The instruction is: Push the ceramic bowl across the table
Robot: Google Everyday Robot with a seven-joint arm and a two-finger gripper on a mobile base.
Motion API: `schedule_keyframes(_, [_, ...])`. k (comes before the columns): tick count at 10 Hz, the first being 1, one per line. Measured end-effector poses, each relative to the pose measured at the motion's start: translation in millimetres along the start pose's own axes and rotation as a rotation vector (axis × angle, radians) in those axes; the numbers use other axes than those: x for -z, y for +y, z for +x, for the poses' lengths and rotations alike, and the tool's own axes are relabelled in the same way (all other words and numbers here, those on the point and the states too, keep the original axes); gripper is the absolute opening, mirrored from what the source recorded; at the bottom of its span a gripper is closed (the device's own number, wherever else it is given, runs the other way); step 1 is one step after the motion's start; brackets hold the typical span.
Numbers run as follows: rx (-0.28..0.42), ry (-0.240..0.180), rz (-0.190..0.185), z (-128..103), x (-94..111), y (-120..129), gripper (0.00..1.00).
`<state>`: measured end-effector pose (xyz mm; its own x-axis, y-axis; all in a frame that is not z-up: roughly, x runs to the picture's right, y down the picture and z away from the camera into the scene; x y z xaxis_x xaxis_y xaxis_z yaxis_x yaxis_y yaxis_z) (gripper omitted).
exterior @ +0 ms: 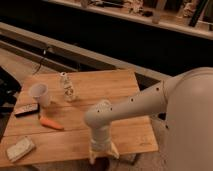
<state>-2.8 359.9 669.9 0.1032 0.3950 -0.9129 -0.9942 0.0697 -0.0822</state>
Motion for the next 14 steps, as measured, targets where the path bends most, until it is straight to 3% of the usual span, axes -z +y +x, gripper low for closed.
schedule_keyframes(1, [-0.003, 0.013, 0.001, 5.2, -2.5, -0.3, 0.65])
schedule_keyframes(14, [-0.002, 0.001, -0.008, 0.4, 0.6, 4.3, 0.65])
